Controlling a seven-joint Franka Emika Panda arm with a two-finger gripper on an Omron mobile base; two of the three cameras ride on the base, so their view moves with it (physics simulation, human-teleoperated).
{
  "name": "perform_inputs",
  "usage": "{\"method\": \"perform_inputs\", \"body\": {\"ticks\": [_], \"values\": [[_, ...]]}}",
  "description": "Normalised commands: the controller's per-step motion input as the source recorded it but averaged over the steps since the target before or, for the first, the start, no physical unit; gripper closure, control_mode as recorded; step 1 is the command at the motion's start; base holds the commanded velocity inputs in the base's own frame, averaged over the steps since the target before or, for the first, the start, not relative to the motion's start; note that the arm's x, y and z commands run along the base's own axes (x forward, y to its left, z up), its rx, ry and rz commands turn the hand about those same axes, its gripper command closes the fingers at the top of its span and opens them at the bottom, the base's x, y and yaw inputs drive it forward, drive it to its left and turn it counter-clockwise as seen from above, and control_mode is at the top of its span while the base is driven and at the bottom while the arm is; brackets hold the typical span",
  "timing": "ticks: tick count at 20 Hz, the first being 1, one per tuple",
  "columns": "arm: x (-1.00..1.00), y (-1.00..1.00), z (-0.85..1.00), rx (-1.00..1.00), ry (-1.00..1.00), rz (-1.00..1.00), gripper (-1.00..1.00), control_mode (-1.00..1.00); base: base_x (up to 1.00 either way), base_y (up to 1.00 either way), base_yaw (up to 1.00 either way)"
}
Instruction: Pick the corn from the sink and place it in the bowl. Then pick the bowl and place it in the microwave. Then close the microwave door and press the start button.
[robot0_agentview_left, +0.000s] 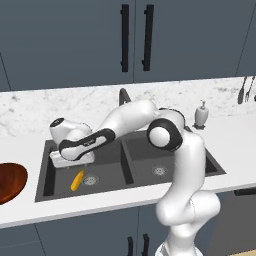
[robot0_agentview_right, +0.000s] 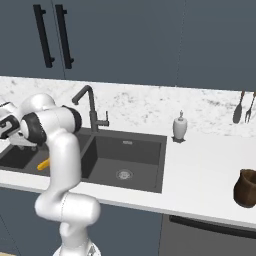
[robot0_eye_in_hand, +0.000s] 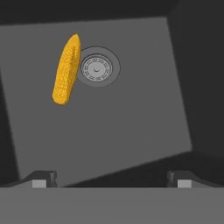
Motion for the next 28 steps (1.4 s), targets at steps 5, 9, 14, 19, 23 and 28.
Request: {"method": "perform_inputs", "body": {"ticks": [5,9,14,19,23,28], "values": [[0.05,0.00,-0.36,-0.01,0.00,0.00,-1.00,-1.00,0.00,0.00,0.00],[0.01,-0.21,-0.46,0.00,0.00,0.01,-1.00,-1.00,0.00,0.00,0.00],[0.07,-0.33,-0.42,0.00,0.00,0.02,-1.00,-1.00,0.00,0.00,0.00],[0.47,0.01,-0.06,0.00,0.00,0.00,-1.00,-1.00,0.00,0.00,0.00],[0.48,0.05,-0.18,0.00,0.00,0.00,-1.00,-1.00,0.00,0.00,0.00],[0.35,0.42,-0.34,0.00,0.00,-0.03,-1.00,-1.00,0.00,0.00,0.00]]}}
